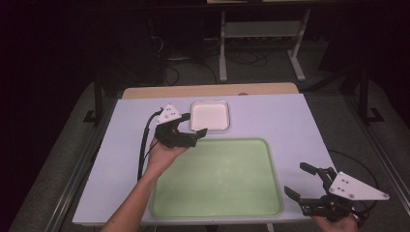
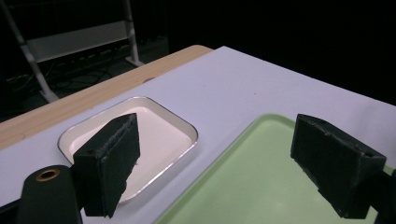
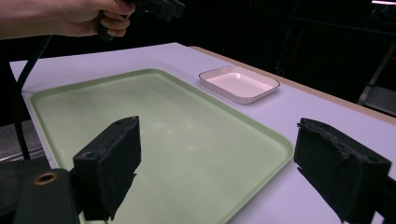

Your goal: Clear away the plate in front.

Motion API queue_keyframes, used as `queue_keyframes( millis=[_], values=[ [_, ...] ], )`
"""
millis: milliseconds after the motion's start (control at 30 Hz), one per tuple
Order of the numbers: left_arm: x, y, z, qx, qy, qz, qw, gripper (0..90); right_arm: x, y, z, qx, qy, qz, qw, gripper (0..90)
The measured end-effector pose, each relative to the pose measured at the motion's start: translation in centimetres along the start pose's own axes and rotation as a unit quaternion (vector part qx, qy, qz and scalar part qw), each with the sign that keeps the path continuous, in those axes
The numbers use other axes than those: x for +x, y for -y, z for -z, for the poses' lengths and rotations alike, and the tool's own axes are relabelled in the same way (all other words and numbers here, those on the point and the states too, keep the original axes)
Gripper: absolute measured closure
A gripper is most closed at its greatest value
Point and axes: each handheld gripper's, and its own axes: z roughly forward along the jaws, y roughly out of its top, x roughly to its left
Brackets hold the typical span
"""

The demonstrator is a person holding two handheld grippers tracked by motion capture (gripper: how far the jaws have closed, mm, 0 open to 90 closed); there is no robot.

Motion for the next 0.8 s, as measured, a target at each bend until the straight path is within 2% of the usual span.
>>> queue_keyframes(
  millis=[200, 333, 400, 633, 800],
  values=[
    [1.0, -0.9, -1.2, -0.004, -0.006, 0.002, 1.0000, 14.9, -0.1, 0.0, 0.1, -0.003, 0.002, 0.000, 1.0000, 13.9],
    [1.5, -1.7, -2.2, 0.006, -0.017, -0.005, 0.9998, 15.0, -0.2, 0.0, 0.2, -0.005, 0.004, -0.002, 1.0000, 13.9],
    [2.0, -2.1, -2.8, 0.008, -0.017, -0.002, 0.9998, 15.0, -0.2, 0.0, 0.2, -0.006, 0.004, -0.003, 1.0000, 13.9],
    [4.5, -2.3, -5.2, 0.020, -0.040, 0.022, 0.9988, 15.0, -0.3, -0.1, 0.2, -0.005, 0.005, -0.002, 1.0000, 13.9],
    [6.5, -2.2, -6.7, 0.044, -0.067, 0.031, 0.9963, 16.0, -0.4, 0.0, 0.3, -0.006, 0.007, -0.002, 1.0000, 13.9]
  ],
)
